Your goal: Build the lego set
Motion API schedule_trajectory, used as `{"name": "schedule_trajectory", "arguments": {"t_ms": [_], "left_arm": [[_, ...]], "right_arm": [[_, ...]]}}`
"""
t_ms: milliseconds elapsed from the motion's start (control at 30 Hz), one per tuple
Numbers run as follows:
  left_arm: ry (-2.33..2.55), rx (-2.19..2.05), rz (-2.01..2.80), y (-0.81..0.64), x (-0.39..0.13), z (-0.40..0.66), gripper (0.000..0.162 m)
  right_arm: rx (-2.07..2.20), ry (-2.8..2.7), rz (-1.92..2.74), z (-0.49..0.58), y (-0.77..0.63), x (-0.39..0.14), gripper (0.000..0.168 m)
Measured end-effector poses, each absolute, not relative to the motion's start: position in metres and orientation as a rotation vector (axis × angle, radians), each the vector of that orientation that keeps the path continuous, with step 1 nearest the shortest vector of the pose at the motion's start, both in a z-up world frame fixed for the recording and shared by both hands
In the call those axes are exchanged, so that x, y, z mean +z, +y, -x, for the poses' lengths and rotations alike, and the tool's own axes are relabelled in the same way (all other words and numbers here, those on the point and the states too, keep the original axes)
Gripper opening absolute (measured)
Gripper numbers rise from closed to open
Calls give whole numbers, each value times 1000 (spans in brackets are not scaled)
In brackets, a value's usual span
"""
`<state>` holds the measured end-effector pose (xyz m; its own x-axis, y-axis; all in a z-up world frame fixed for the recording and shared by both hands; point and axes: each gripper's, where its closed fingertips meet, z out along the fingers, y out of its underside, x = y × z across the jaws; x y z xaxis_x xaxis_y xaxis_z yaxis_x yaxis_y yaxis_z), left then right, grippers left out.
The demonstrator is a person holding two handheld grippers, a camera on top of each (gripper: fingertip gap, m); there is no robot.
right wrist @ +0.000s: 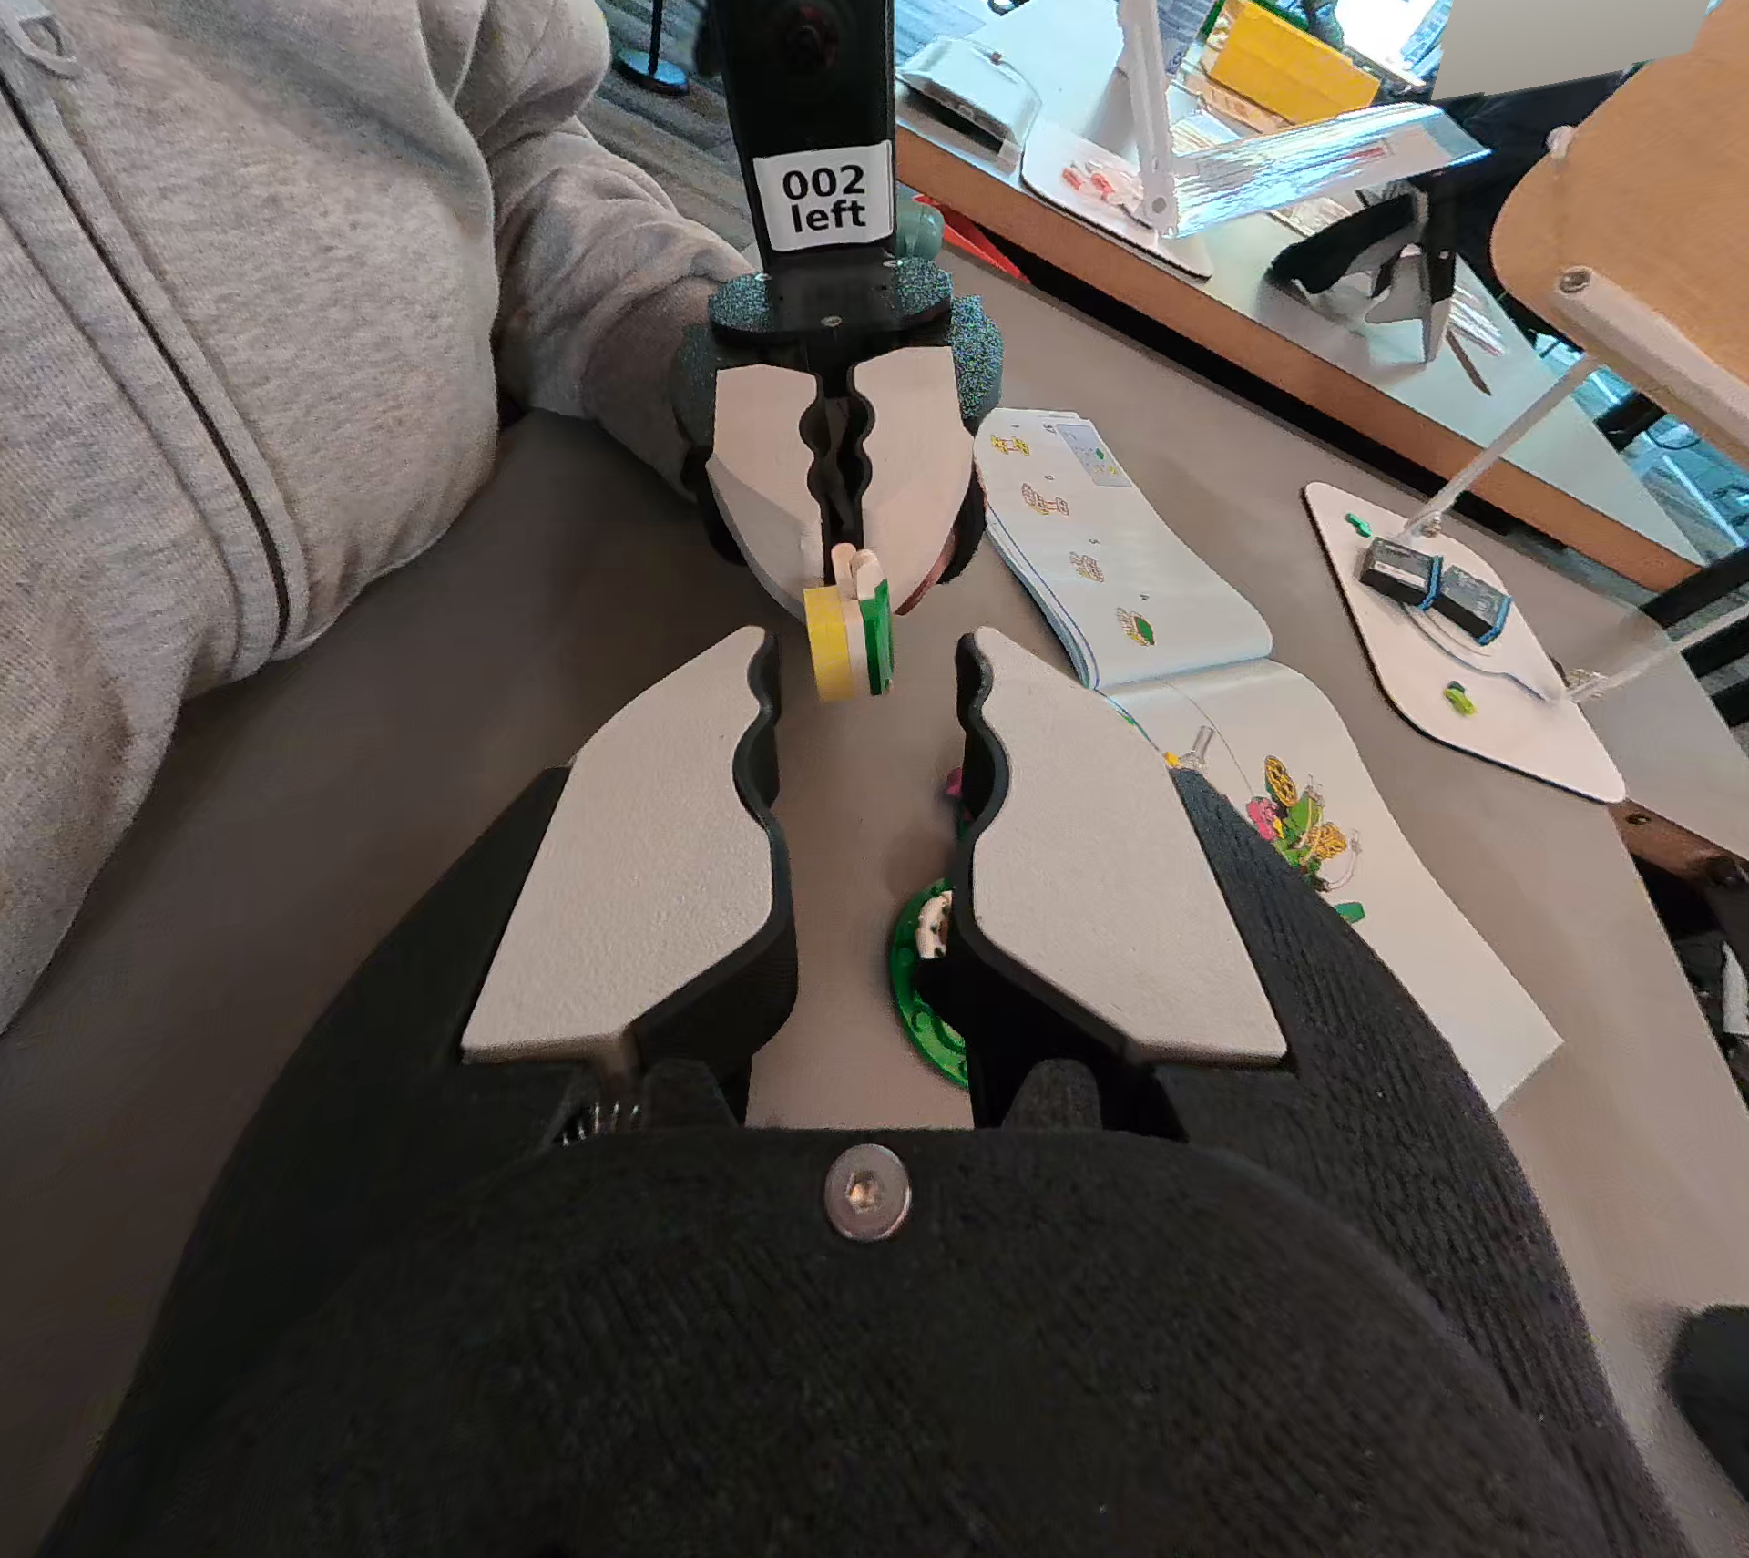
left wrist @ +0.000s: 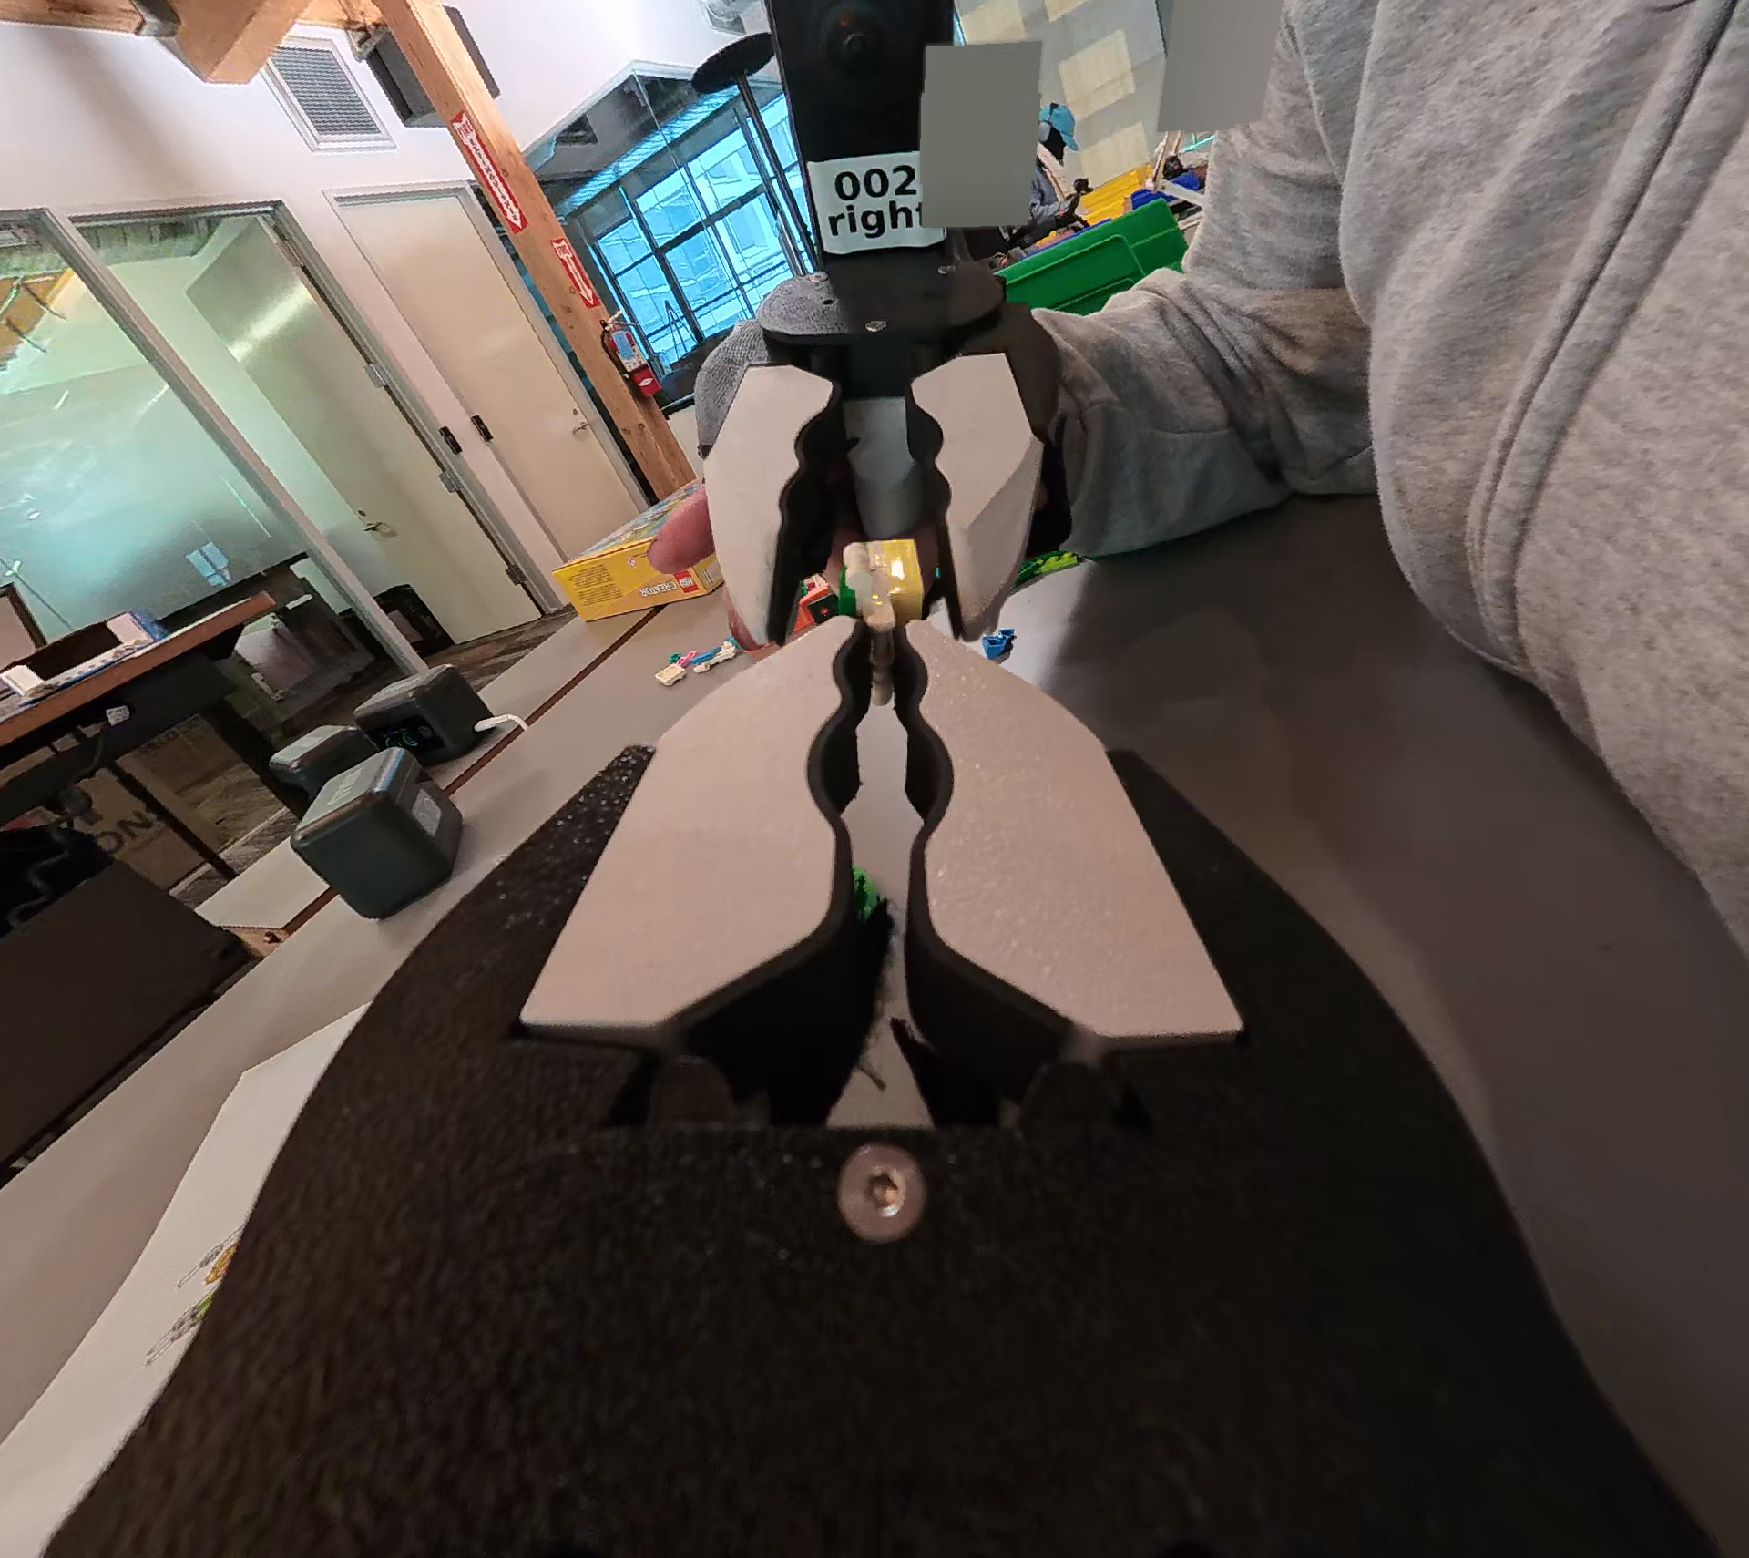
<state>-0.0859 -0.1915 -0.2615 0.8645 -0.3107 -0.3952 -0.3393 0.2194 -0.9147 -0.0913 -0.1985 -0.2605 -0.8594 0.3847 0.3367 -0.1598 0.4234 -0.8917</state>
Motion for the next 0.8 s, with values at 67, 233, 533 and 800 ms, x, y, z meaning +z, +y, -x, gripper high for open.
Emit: {"name": "schedule_trajectory", "arguments": {"t_ms": [67, 233, 533, 800], "left_arm": [[571, 20, 1368, -192, -261, 86, 4], [578, 27, 1362, -190, -261, 84, 4], [591, 50, 1387, -188, -266, 85, 4], [587, -6, 1371, -191, -264, 82, 4]], "right_arm": [[1452, -2187, 180, 90, -199, -261, 36], [1487, -2171, 167, 88, -200, -260, 32], [1538, -2153, 159, 87, -199, -258, 25], [1495, -2160, 75, 81, -199, -260, 16]]}}
